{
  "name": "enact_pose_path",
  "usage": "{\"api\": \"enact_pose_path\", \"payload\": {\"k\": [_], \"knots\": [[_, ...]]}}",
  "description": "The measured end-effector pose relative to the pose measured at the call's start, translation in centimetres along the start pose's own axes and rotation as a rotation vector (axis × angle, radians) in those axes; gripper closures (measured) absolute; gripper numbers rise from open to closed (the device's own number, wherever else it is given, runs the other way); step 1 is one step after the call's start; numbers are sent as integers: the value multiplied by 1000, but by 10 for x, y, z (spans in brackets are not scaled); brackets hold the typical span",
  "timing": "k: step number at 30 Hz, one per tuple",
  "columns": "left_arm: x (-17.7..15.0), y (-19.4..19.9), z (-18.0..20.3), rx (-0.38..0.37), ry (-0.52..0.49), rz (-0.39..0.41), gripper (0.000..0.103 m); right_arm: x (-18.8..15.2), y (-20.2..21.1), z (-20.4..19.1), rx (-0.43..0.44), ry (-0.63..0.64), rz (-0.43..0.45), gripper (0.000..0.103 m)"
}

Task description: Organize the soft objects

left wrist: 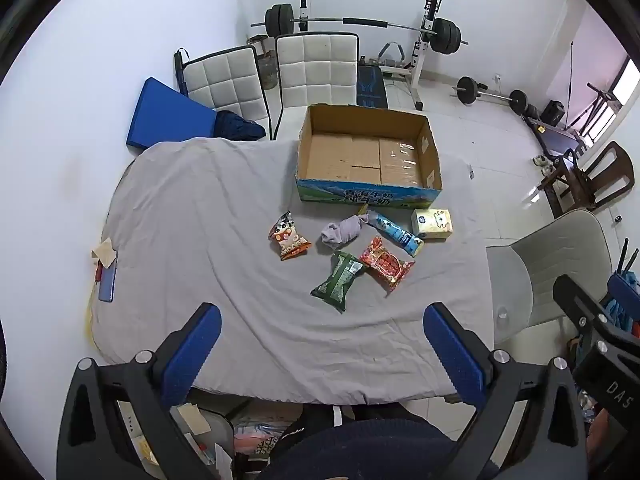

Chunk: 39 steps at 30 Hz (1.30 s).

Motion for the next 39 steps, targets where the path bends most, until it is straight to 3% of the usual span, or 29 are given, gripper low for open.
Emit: {"api": "enact_pose_path", "payload": {"k": [39], "knots": [[7,23,-12,1,13,71,0,2,29,-9,-5,-12,65,0]]}}
Point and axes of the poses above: each gripper's, at about its wrist camera, not at the fingertips, and y roughly against the way its jaws point, z to its right, x to its top, the point moved 7 cm from there along -y, roughly the way its jaws point, and after that the axes turned 4 degrees about -y, right-handed, at the moved point
